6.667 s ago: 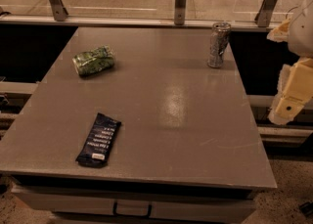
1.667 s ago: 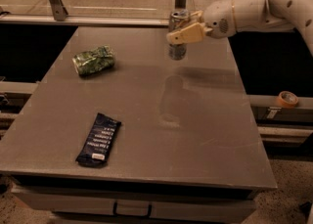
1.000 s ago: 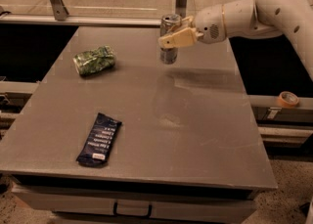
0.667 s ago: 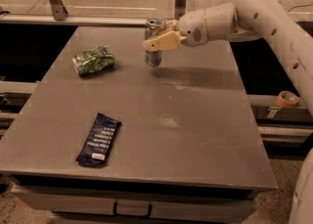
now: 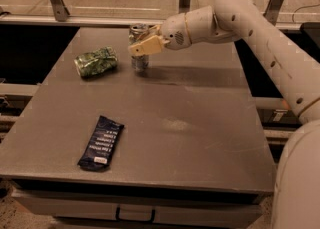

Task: Move redbull can near green can

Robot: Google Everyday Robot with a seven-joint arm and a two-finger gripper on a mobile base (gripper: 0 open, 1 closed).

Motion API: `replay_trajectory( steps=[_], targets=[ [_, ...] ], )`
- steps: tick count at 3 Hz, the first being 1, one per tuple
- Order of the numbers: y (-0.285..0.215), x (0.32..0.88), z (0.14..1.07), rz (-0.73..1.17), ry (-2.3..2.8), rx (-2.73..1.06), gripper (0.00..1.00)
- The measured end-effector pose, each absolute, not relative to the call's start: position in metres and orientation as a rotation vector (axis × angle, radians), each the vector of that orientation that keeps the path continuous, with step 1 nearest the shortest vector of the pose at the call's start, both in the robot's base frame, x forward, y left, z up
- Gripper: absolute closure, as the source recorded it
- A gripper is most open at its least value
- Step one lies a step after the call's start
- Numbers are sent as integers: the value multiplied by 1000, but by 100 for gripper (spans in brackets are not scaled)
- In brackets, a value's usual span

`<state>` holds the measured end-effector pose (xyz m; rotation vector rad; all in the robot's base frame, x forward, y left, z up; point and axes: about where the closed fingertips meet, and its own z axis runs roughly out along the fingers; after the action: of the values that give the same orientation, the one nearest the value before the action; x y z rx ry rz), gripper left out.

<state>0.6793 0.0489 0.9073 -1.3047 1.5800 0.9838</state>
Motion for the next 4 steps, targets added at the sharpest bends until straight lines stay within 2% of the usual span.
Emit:
replay_trajectory(
  steps=[3,4],
  targets=[
    [83,682,887,985,1635,-1302,13],
    [85,681,881,991,1648,-1302,0]
  ],
)
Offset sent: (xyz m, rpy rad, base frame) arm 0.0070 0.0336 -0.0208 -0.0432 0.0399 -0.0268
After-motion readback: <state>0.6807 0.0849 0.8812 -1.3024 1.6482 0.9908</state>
